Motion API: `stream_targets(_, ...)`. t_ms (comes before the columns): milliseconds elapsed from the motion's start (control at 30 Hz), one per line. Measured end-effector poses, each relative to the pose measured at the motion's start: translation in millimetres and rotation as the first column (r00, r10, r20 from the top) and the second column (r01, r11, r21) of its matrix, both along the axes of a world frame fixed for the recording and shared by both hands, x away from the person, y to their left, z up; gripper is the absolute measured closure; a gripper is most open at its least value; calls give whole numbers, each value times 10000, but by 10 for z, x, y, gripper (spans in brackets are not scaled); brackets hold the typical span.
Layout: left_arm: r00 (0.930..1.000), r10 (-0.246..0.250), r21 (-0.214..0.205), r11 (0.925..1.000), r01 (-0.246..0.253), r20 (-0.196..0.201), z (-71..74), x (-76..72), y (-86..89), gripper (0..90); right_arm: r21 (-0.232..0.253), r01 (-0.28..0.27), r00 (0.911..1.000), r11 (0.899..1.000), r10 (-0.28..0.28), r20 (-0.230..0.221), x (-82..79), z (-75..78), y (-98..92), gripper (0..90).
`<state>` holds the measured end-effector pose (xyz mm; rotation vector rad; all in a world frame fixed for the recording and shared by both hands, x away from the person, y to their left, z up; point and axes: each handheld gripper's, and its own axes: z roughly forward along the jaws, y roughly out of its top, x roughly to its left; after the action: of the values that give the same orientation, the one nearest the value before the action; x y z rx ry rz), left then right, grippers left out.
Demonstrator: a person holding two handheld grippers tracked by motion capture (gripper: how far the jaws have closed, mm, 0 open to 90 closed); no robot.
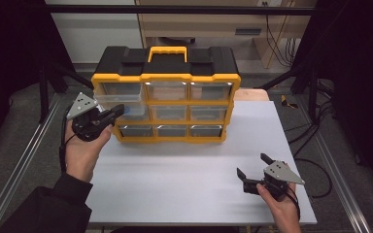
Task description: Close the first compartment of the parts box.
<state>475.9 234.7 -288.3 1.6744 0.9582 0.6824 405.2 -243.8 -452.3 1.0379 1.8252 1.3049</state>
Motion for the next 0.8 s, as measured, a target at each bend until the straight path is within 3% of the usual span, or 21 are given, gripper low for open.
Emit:
stream_targets(167, 10000, 71, 131, 9999, -70, -40, 21, 36, -20, 895, 43, 16, 10000, 10000, -16, -15, 2, -2, -6, 30)
stream_targets(267, 9999, 123, 518, 9986, -127, 77, 30, 54, -50, 895, 27, -26, 10000, 10000, 26, 10, 3, -2, 3, 31)
stream_targets(433, 9999, 143, 296, 9995, -144, 44, 52, 103, -66, 895, 12, -59, 10000, 10000, 59, -77, 3, -9, 31, 31)
stream_targets(633, 9998, 184, 416, 9990, -183, -6, 66, 133, -78, 895, -153, -118, 9999, 9998, 120, 80, -1, -6, 21, 30)
stream_targets(800, 9997, 257, 567, 9981, -255, -19, 66, 158, -83, 895, 118, -46, 10000, 9999, 45, 70, -10, 13, 13, 31)
